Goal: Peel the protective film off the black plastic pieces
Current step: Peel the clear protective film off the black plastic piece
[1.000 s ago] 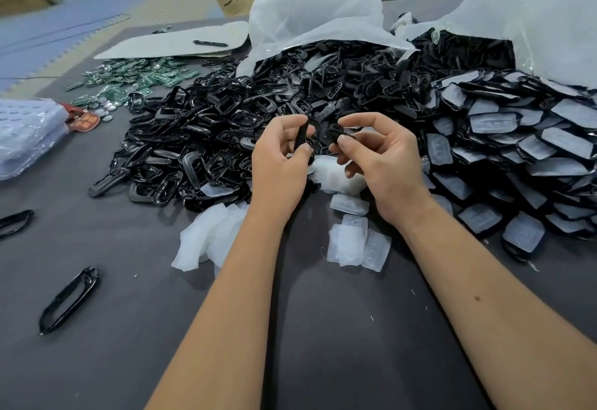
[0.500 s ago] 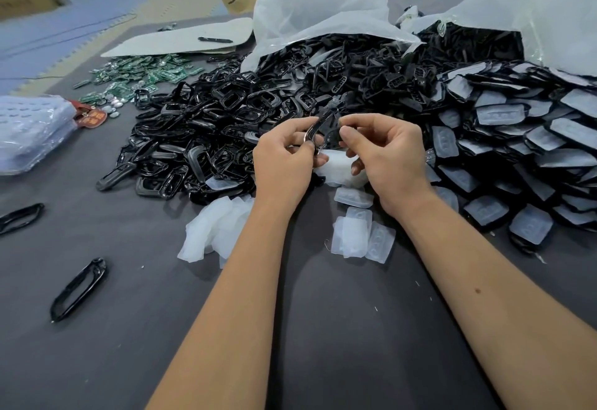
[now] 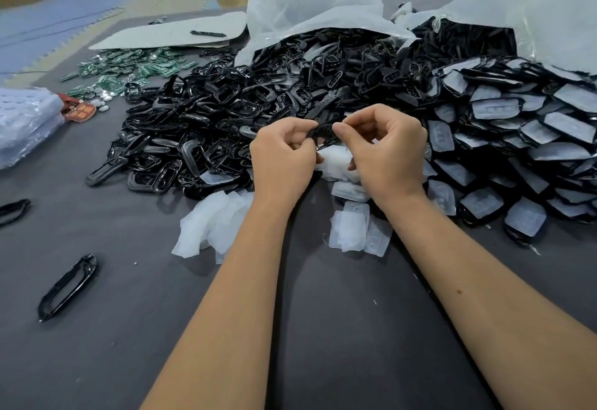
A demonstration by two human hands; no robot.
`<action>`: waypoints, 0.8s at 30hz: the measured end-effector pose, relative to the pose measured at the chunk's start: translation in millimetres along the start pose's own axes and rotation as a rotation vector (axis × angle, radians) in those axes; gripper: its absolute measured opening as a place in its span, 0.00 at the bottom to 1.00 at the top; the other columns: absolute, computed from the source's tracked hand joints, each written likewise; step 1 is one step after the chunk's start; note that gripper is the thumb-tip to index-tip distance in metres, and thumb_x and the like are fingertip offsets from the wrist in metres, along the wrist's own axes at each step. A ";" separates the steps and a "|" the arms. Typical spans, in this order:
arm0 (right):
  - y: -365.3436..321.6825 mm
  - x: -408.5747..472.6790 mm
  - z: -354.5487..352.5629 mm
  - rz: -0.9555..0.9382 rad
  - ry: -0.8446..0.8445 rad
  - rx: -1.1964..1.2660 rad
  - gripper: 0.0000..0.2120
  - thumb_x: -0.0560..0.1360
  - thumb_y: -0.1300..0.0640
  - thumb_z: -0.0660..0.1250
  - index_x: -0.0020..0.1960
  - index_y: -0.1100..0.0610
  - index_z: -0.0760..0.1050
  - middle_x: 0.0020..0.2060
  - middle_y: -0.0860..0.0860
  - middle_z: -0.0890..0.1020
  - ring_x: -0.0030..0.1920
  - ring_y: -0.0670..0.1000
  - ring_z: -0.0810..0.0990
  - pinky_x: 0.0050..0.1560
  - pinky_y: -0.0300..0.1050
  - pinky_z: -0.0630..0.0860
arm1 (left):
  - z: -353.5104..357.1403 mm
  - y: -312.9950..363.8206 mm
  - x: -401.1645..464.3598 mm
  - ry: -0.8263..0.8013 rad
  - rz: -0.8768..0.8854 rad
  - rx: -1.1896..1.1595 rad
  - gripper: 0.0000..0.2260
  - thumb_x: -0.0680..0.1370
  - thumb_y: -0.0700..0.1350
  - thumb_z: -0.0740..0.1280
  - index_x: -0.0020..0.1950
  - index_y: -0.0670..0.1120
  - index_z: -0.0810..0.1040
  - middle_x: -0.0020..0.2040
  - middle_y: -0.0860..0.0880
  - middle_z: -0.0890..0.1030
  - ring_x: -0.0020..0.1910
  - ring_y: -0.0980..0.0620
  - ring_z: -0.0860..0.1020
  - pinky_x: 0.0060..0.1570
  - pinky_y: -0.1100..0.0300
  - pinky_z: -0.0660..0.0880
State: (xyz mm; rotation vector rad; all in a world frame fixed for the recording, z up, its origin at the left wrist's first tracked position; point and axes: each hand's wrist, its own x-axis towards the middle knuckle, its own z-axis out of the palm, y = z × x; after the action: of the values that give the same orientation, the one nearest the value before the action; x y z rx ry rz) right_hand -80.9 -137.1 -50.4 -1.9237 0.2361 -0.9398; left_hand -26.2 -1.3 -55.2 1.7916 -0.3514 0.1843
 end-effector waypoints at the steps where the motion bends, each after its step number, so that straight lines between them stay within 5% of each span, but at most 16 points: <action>1: -0.6 0.0 -0.2 -0.001 -0.013 0.003 0.05 0.75 0.56 0.78 0.44 0.57 0.85 0.35 0.46 0.85 0.30 0.47 0.82 0.34 0.42 0.78 | -0.5 0.4 0.0 -0.006 -0.005 -0.009 0.14 0.74 0.32 0.66 0.52 0.45 0.86 0.37 0.48 0.86 0.34 0.54 0.86 0.42 0.56 0.83; 9: 4.5 1.6 1.2 0.024 -0.048 -0.051 0.03 0.75 0.58 0.77 0.44 0.57 0.85 0.35 0.46 0.85 0.33 0.47 0.83 0.39 0.48 0.83 | -0.5 0.8 -0.6 -0.010 -0.032 -0.063 0.14 0.76 0.32 0.65 0.52 0.45 0.87 0.40 0.48 0.86 0.32 0.54 0.83 0.36 0.63 0.77; 18: 5.1 2.1 0.8 0.025 -0.088 -0.044 0.02 0.75 0.58 0.77 0.44 0.56 0.85 0.36 0.46 0.85 0.35 0.44 0.82 0.41 0.39 0.79 | -1.3 2.9 -0.8 -0.010 -0.024 -0.069 0.11 0.78 0.32 0.67 0.52 0.43 0.86 0.39 0.46 0.85 0.35 0.51 0.82 0.37 0.62 0.78; 24: 2.6 1.9 1.2 0.010 -0.119 -0.059 0.03 0.75 0.59 0.77 0.44 0.56 0.84 0.37 0.47 0.84 0.37 0.45 0.82 0.41 0.37 0.78 | -0.9 0.0 -0.2 -0.008 -0.012 -0.044 0.06 0.75 0.38 0.75 0.51 0.45 0.87 0.41 0.48 0.86 0.42 0.46 0.85 0.50 0.45 0.83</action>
State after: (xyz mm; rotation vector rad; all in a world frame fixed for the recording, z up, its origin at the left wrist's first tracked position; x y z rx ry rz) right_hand -78.3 -138.6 -51.9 -2.0232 0.2055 -0.8166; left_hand -26.3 -0.4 -55.0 1.7514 -0.3478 0.1597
